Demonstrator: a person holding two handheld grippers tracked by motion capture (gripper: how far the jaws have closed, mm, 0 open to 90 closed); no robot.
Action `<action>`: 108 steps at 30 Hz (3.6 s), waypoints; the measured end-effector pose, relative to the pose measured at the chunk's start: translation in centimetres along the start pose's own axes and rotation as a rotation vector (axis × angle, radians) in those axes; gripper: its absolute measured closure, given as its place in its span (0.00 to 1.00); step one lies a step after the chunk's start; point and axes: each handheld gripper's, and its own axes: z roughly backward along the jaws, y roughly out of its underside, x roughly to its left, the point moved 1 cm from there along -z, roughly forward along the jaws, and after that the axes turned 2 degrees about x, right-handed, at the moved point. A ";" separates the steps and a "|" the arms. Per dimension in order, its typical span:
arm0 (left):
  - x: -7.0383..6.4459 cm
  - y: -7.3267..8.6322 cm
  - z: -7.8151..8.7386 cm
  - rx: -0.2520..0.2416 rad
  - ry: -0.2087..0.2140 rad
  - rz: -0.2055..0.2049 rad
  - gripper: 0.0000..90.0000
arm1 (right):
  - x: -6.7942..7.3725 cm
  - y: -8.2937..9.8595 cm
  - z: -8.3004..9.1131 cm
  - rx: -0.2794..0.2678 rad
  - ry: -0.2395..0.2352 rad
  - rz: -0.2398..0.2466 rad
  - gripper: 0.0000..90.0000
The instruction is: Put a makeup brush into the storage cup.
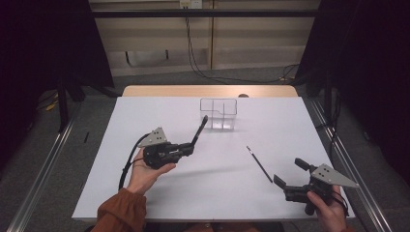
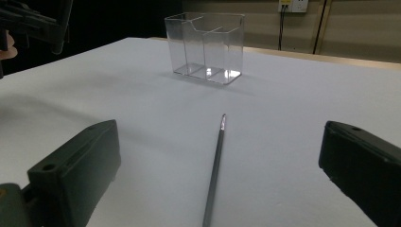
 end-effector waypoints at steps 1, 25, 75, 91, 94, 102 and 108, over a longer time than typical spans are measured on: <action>-0.1 0.1 0.0 0.003 -0.008 -0.004 0.89 | 0.1 -0.1 -0.1 -0.003 -0.001 -0.004 0.00; -3.4 1.0 0.4 -0.019 0.008 0.023 0.89 | 3.8 -3.0 -3.6 -0.018 -0.190 0.014 0.00; -4.8 2.2 -1.7 0.009 0.046 0.014 0.88 | 10.8 -7.5 -12.7 0.018 -0.397 0.071 0.08; -4.8 2.5 -2.1 0.025 0.051 0.012 0.88 | 10.7 -7.2 -13.7 0.062 -0.446 0.035 0.58; -4.8 2.6 -2.2 0.036 0.045 0.005 0.88 | 10.5 -7.1 -13.8 0.055 -0.452 0.016 0.65; -4.8 2.7 -2.3 0.046 0.055 0.001 0.88 | 10.4 -7.1 -14.0 0.052 -0.478 -0.001 0.78; -4.8 2.8 -2.6 0.053 0.060 -0.002 0.88 | 10.5 -7.1 -14.0 0.057 -0.492 -0.005 0.81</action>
